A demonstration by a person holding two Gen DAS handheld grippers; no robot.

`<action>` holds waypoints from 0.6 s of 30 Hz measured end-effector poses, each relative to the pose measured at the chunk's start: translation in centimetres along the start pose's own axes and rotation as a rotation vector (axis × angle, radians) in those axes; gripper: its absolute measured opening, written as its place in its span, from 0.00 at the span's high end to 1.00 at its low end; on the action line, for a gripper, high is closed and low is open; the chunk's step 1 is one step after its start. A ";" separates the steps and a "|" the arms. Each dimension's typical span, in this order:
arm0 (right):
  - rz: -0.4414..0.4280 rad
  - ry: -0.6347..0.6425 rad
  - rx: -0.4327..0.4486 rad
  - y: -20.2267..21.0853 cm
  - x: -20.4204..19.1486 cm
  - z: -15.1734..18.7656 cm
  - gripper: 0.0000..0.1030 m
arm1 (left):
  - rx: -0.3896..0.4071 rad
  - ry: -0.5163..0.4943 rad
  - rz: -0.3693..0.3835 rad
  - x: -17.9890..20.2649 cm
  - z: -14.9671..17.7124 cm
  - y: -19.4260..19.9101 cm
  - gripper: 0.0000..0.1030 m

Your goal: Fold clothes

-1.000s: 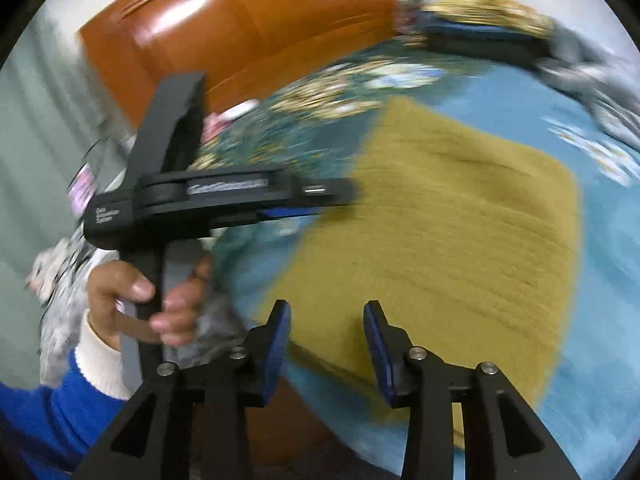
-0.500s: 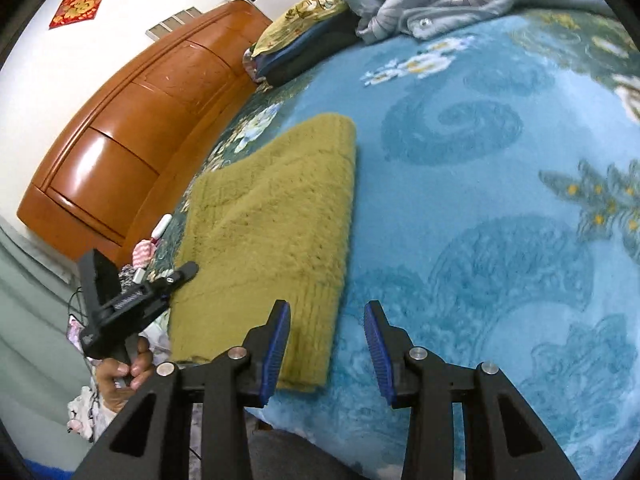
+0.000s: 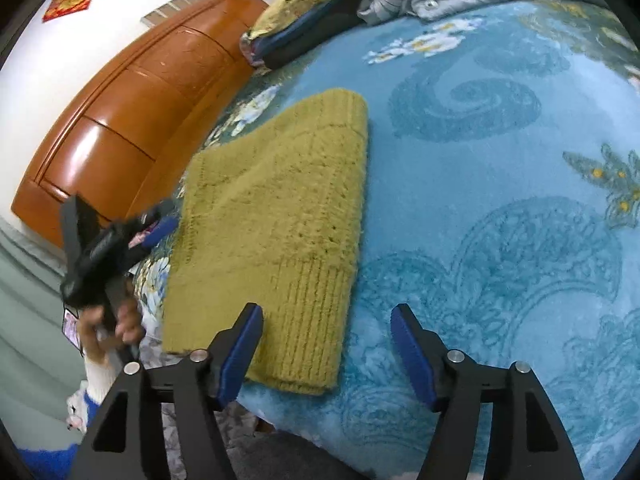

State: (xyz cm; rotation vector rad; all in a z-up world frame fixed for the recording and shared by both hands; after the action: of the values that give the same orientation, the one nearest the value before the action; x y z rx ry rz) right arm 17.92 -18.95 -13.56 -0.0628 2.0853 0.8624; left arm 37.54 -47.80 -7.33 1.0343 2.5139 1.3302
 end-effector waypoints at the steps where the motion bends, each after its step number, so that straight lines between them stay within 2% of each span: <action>1: -0.013 -0.023 -0.006 -0.3 0.2 0.0 0.30 | -0.032 -0.001 -0.012 0.1 -1.1 -1.3 0.29; 7: -0.047 -0.089 -0.021 -1.4 0.6 0.2 0.26 | -0.172 -0.003 0.065 -1.0 -4.0 -7.0 0.29; 10: -0.057 -0.095 -0.016 -1.6 0.5 0.4 0.27 | -0.239 0.063 0.171 -2.1 -4.1 -8.9 0.29; 12: -0.058 -0.099 -0.009 -1.7 0.5 0.6 0.27 | -0.249 0.108 0.221 -2.7 -3.8 -9.3 0.29; 16: -0.091 -0.115 0.003 -1.5 0.6 0.9 0.29 | -0.210 0.143 0.270 -3.2 -3.0 -9.1 0.29; 18: -0.100 -0.115 -0.007 -1.9 0.5 1.0 0.44 | -0.200 0.153 0.269 -3.2 -2.8 -9.1 0.29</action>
State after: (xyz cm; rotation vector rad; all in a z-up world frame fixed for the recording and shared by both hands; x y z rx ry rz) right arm 18.97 -19.69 -15.37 -0.1180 1.9552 0.7943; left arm 34.16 -55.14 -13.22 1.3056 2.3412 1.7554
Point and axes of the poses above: each gripper's, at about its wrist camera, not at the fingertips, and y roughly against the way its jaws point, x to its right, z to its underside, the point moved 1 cm from there along -y, roughly the way its jaws point, and after that the axes turned 13 degrees about -z, right-handed, at the moved point
